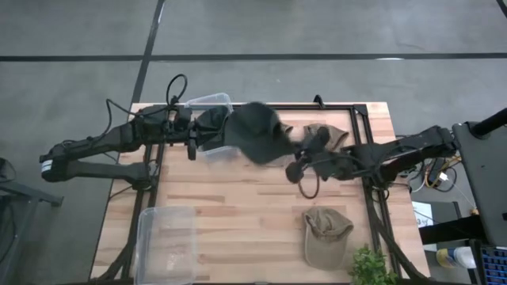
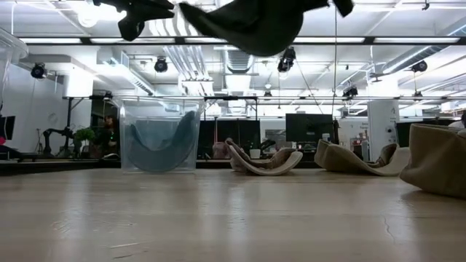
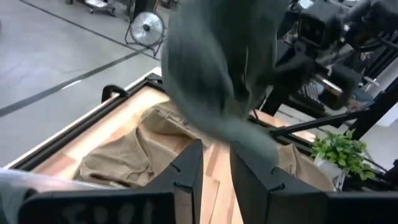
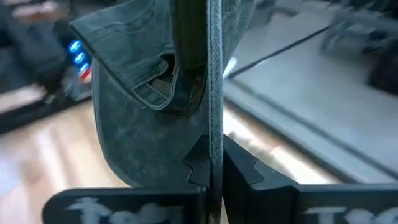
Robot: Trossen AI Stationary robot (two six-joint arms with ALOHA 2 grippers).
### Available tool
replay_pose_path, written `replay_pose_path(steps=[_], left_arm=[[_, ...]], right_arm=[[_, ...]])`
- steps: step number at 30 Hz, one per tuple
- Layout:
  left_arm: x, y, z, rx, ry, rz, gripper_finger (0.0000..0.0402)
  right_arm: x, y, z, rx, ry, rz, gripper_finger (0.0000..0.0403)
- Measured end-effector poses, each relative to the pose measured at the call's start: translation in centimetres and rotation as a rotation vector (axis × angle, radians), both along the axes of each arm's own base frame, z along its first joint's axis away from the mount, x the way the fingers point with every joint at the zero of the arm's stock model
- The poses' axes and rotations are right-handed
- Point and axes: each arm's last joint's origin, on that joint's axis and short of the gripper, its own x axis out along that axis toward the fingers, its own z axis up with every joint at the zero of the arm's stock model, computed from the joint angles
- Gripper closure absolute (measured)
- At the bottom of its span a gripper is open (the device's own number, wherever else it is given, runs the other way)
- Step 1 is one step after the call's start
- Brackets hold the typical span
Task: Pick & Place hat
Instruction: Put the blue cap into the top transparent bin
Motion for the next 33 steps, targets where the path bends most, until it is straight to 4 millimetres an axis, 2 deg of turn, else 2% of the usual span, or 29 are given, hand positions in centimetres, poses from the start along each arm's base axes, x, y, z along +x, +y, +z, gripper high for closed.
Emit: replay_pose_path(steps=[6,9,15,24,33], left_arm=[[0.6,0.1,-0.2,-0.061,-0.011,0.005,0.0329],[1.5,0.3,-0.7,-0.138,0.005,0.004,0.0329],[3.4,0.8,-1.9,-0.162,0.046,0.009,0.0329],[5.0,1.0,-1.1,-0.125,-0.096,-0.009,0.0329],[5.4,1.1,-1.0,-0.106,-0.144,-0.002,0.0329]], right_arm=[[-0.6,-0.4,1.4,-0.108,-0.056,-0.094,0.039],[0.0,-0.3,1.8,-0.127,-0.1,-0.101,0.039],[0.9,-0.3,2.6,-0.159,-0.171,-0.098,0.039],[1.2,-2.0,2.9,-0.161,-0.197,-0.162,0.039],[1.4,-3.1,2.9,-0.135,-0.223,-0.2,0.039]])
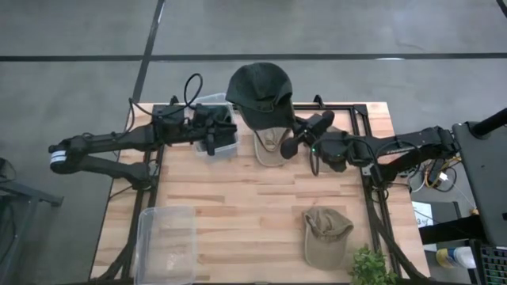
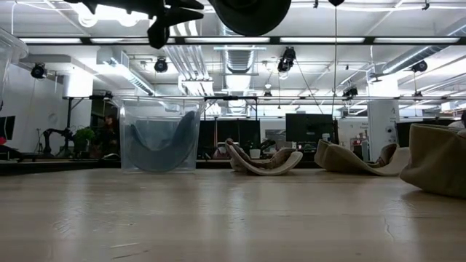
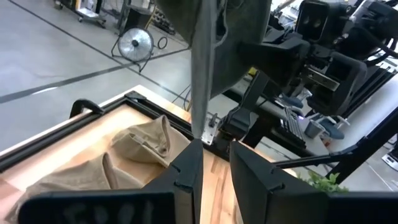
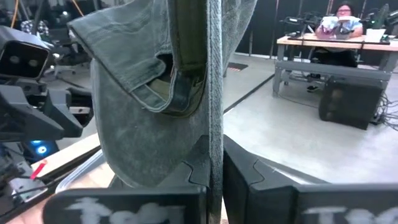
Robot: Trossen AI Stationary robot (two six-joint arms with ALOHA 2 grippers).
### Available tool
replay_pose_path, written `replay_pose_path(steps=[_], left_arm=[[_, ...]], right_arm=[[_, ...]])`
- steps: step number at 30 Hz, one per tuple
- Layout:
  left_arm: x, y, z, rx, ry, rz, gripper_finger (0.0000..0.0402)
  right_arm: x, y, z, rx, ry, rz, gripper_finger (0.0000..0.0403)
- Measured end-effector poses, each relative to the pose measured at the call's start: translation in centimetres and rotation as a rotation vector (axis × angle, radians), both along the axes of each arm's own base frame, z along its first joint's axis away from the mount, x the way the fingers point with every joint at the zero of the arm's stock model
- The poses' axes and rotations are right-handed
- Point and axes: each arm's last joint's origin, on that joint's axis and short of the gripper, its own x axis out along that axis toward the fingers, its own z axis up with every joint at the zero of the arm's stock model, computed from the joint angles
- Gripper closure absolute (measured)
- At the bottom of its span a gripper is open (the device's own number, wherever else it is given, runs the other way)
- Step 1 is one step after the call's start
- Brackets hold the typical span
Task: Pick & Place hat
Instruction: Put the blue cap into the top transparent bin
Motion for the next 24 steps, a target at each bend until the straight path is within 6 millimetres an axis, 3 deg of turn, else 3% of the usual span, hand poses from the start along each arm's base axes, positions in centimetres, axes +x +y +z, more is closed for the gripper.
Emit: replay_pose_path(steps=[24], left_arm=[[2.3,0.7,-0.4,0.025,-0.093,0.017,0.0329]], right_arm=[[0.2,0.1,-0.4,0.047,-0.024,0.089,0.039]])
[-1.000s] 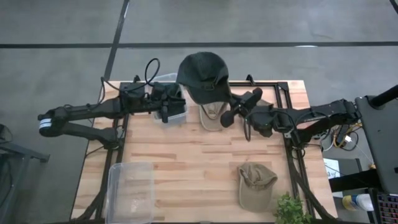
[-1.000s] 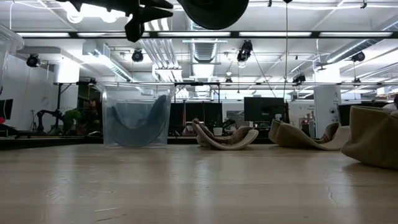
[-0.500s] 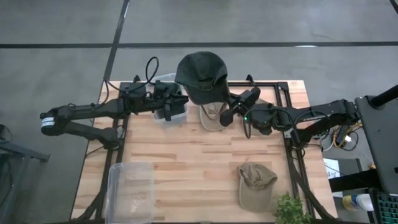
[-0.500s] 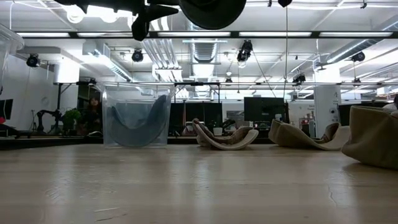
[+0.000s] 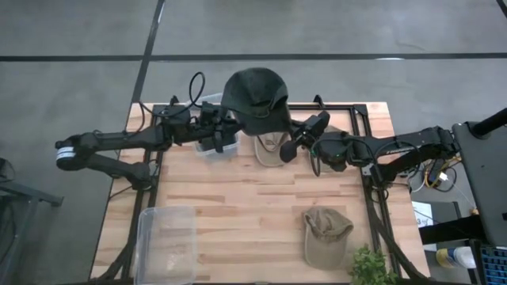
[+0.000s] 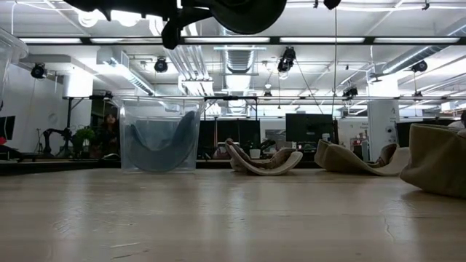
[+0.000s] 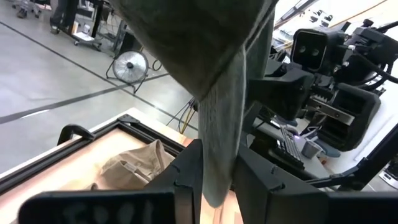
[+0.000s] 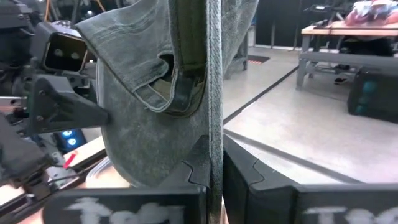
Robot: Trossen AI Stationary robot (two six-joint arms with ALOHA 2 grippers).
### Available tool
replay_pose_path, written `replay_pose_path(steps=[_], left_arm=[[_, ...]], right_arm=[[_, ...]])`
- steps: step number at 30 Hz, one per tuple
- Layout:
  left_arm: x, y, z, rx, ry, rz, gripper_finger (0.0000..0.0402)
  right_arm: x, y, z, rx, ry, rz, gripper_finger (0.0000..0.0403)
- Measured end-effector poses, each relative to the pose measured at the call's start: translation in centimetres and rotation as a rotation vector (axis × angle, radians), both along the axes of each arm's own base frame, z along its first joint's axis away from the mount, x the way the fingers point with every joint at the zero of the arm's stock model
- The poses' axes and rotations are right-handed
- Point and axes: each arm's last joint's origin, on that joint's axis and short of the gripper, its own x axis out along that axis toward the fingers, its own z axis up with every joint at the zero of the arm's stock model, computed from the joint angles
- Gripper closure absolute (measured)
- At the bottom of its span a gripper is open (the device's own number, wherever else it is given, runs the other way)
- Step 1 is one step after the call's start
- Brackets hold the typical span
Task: Pick & Place hat
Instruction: Put the blue cap into the top transparent bin
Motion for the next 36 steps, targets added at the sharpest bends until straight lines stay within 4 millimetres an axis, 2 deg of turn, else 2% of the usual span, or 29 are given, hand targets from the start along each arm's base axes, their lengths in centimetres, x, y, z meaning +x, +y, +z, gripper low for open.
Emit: replay_pose_path(steps=[6,11,21,24,28,36], left_arm=[[0.3,0.1,-0.3,0.001,0.012,0.008,0.0334],[0.3,0.2,-0.3,-0.006,0.013,0.028,0.0387],[-0.5,0.1,-0.2,-0.056,0.04,0.095,0.0395],[-1.3,0.0,0.0,-0.058,0.06,0.126,0.0395],[-2.7,-0.1,0.5,-0.067,0.072,0.179,0.0395],[-5.8,-0.3,0.4,-0.082,0.188,0.406,0.0396]], right_arm=[[0.0,0.0,-0.2,0.007,0.002,0.011,0.039],[0.1,0.0,-0.3,0.009,0.003,0.025,0.039],[0.1,0.1,-1.0,-0.018,0.064,0.055,0.0386],[0.0,0.1,-1.7,-0.027,0.136,0.06,0.0365],[-0.4,0.0,-2.4,-0.031,0.221,0.042,0.0315],[-1.2,0.1,-3.9,-0.003,0.37,0.048,0.0218]])
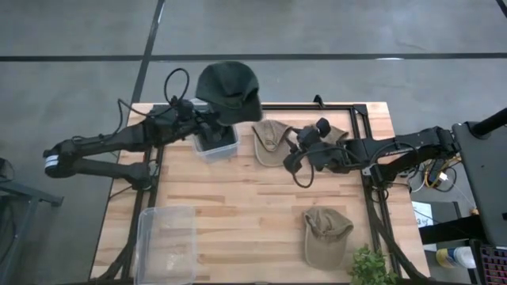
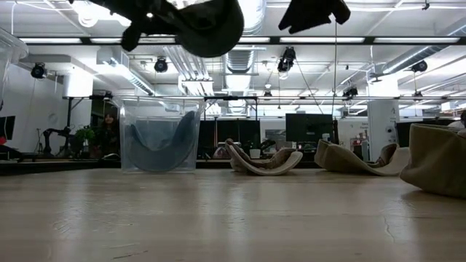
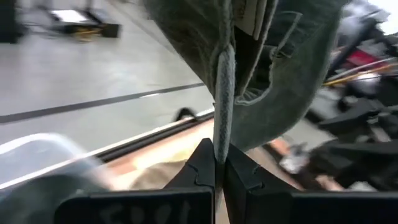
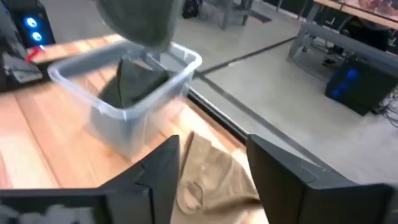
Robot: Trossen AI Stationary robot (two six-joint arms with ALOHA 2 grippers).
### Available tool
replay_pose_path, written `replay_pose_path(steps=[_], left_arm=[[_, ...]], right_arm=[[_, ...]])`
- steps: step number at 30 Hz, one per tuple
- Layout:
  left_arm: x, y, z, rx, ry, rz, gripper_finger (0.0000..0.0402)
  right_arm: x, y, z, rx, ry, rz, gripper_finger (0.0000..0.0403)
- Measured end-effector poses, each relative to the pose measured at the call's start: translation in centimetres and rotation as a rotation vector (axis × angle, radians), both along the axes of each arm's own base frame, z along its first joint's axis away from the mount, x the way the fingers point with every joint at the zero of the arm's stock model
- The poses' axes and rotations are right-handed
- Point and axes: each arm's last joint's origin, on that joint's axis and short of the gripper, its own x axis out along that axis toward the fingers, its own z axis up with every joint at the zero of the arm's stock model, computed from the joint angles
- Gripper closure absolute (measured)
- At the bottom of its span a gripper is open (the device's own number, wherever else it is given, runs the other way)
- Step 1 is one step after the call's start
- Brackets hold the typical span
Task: Pick & Place hat
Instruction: Put the blue cap into the top transparent bin
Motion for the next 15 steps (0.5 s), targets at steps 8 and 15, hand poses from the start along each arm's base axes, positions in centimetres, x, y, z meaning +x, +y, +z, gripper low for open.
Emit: replay_pose_path(steps=[8,15], left_arm=[[-2.5,0.1,-1.2,-0.039,0.164,0.253,0.0396],[-2.9,0.6,-3.0,-0.168,0.185,0.35,0.0396]], right_arm=[[-0.4,0.7,-0.6,0.036,0.045,0.03,0.0197],[-0.5,1.8,-0.6,0.039,0.047,0.075,0.0209]])
